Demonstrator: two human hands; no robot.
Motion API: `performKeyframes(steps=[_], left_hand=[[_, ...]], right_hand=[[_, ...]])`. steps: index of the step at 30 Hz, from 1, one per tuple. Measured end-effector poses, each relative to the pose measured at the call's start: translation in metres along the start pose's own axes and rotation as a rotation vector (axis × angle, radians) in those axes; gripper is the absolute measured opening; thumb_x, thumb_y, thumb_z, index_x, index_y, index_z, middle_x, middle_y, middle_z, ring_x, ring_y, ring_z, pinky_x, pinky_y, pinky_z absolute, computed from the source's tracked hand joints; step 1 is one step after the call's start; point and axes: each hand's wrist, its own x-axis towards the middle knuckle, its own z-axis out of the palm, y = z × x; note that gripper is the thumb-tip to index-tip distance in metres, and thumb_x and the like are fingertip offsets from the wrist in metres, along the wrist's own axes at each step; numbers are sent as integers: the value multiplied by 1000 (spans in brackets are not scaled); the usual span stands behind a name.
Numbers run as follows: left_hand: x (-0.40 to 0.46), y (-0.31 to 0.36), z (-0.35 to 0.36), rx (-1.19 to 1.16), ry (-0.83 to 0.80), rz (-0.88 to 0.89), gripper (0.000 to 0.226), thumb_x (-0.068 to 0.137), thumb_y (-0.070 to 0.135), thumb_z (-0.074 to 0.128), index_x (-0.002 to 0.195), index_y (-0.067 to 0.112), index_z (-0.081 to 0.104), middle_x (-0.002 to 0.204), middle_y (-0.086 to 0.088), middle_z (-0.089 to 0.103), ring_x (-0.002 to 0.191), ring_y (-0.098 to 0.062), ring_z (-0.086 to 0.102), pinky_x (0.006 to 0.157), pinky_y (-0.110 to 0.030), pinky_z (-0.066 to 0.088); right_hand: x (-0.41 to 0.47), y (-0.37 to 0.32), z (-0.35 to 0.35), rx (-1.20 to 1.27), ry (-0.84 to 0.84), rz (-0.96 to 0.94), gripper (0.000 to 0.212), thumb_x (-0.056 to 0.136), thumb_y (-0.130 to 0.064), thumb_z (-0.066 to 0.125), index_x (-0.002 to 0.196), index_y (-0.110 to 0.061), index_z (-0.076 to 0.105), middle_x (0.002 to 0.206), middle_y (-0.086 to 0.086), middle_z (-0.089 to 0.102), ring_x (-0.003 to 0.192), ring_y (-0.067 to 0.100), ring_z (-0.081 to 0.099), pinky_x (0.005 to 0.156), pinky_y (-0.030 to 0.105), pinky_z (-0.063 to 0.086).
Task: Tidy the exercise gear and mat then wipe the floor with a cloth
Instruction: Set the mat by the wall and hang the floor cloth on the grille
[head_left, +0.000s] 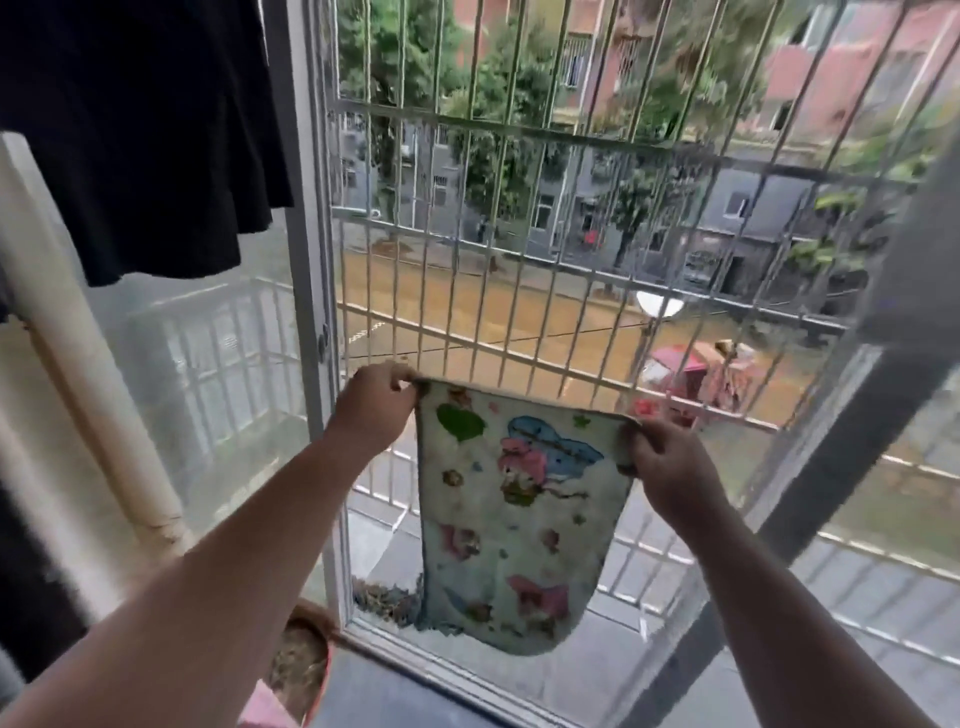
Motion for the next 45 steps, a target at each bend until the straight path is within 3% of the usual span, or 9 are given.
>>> performKeyframes(steps=[4,7,14,24,29,32,36,39,45], left_hand=[[94,1,24,-267,-88,-82,16,96,11,54,94,18,68,76,-14,70,57,-22,66,52,-34,57],[147,11,45,-483,-120,-140,19,100,8,50,88,15,63,78,-19,68,52,-18,68,49,-34,59],[271,26,111,-740,-203,-169,10,100,11,52,96,10,61,94,-18,72,82,-28,74,69,-45,62],[436,65,214,-746,-235,-37,18,105,22,42,103,12,57,89,-7,75,78,-21,74,71,-42,58],[495,90,246,-811,-231,74,38,103,30,45,114,-4,54,98,-15,74,81,-27,72,69,-42,59],[521,106,257,-868,-256,125,35,103,34,41,109,2,54,94,-9,73,82,-24,70,71,-41,59],[556,123,268,-931,-276,218,27,102,38,40,107,14,51,96,-2,69,89,-23,69,73,-44,59],[583,129,277,-885,-259,281,34,97,45,46,111,15,48,106,-4,65,97,-21,69,75,-47,60],[625,118,303,-652,-266,498,10,100,39,45,108,40,52,99,3,60,89,-22,60,80,-53,54]], right_hand=[[76,7,30,-36,89,26,32,84,-43,43,81,-25,70,74,-3,72,72,19,68,69,42,55],[122,17,43,-93,183,99,28,95,-32,50,99,-20,75,93,10,75,90,30,67,75,35,48],[240,36,51,402,282,338,24,104,-24,46,94,-13,65,66,8,68,46,15,65,40,29,51],[404,71,45,784,493,161,17,99,-33,54,89,-21,62,87,3,74,80,22,74,73,43,59],[474,77,26,727,537,-7,21,98,-37,53,91,-21,64,82,-7,76,82,16,74,65,28,59],[508,75,23,667,554,-50,28,102,-35,49,83,-29,69,81,-6,75,77,14,73,67,29,60],[549,78,20,647,557,-124,27,102,-12,44,106,-23,68,97,-6,74,92,16,70,80,33,57],[569,86,21,569,547,-119,47,90,5,40,115,-26,65,101,-20,69,96,4,64,84,29,53],[605,110,33,486,391,-26,73,81,8,40,142,-34,45,131,-6,58,118,14,57,104,44,48]])
